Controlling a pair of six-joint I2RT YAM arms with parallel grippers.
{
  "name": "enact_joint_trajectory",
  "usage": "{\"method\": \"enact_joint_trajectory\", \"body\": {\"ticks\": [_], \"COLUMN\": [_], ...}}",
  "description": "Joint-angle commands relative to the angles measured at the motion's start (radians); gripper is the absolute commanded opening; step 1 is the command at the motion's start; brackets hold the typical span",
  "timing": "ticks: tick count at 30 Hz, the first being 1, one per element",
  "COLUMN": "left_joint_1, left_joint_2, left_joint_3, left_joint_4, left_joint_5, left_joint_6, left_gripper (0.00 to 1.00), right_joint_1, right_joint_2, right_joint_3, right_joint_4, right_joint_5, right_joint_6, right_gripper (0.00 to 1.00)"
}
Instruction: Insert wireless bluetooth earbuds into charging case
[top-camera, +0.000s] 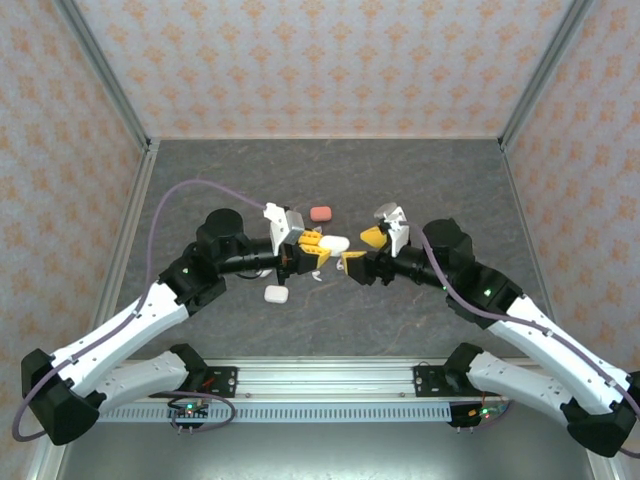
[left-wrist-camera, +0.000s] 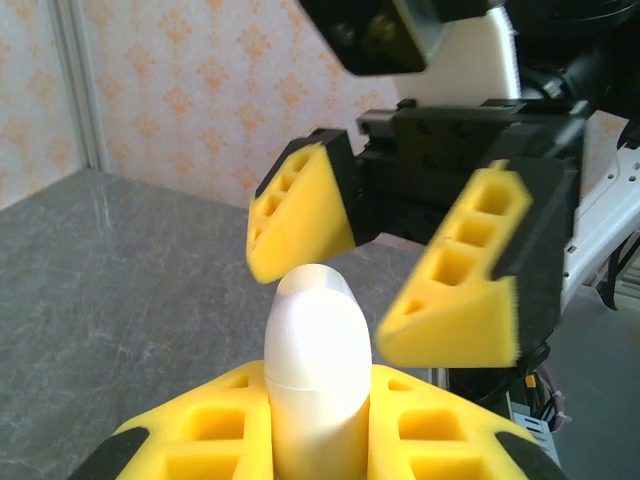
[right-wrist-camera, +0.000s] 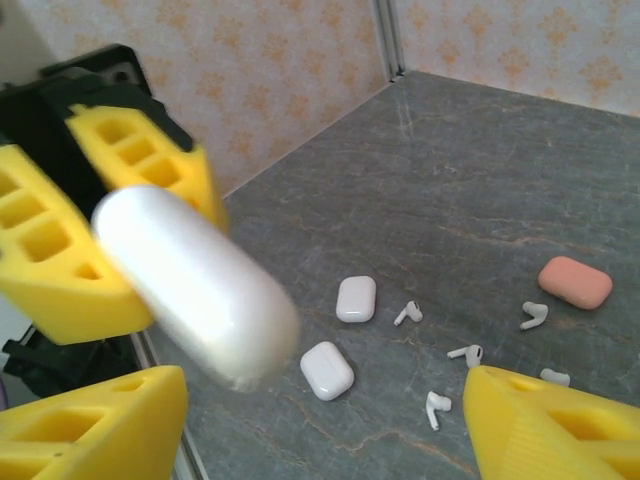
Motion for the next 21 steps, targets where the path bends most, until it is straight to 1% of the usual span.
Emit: {"method": "enact_joint_trajectory", "body": {"ticks": [1, 9, 21], "left_joint_1": [-0.003, -0.003, -0.004], "left_joint_2": [-0.02, -0.021, -0.029], "left_joint_3": [0.001, 0.005, 0.005], "left_joint_4": [0.036, 0.023, 0.016], "left_joint_5": [-0.007, 0.0, 0.006], "left_joint_6": [0.032, 0.044, 0.047], "left_gripper": [0.0, 0.0, 0.0], "right_joint_1": [-0.023, -0.04, -0.055], "right_joint_2": [0.003, 0.024, 0.059], "right_joint_3": [0.04, 0.081, 0.126], "right_joint_4": [0.049, 0.041, -0.005], "right_joint_5": [0.022, -0.002, 0.007], "right_joint_6": [0.036, 0.028, 0.015], "right_gripper": [0.71, 0.7, 0.71]}}
